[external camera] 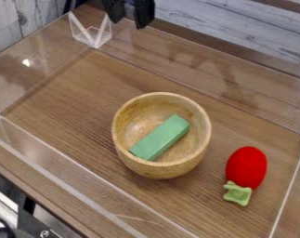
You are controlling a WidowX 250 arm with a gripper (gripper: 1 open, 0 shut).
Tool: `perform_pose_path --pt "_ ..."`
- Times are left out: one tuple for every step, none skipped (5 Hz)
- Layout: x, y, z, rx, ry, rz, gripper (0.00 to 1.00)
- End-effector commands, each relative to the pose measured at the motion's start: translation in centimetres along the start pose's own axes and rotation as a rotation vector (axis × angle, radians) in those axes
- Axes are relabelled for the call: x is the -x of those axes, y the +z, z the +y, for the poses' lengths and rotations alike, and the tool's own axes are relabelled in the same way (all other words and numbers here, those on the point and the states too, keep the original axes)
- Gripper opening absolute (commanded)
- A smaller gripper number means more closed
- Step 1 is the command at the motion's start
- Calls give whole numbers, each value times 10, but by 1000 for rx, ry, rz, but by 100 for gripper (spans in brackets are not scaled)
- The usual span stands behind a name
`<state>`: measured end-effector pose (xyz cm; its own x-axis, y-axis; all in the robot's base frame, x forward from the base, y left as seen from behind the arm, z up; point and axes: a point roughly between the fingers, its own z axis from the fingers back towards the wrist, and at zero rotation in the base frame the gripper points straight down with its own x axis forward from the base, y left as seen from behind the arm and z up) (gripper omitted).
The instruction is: Put the green block in the brown bowl
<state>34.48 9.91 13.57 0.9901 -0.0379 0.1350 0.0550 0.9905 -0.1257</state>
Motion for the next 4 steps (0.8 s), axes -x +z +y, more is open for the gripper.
perform_pose_path --pt "-10 19 7 -22 -20 -51 100" --pt "-12 16 15 -24 -26 -40 100" --pt "-19 9 22 -32 16 -36 100" --pt "-27 1 28 -38 55 -29 100"
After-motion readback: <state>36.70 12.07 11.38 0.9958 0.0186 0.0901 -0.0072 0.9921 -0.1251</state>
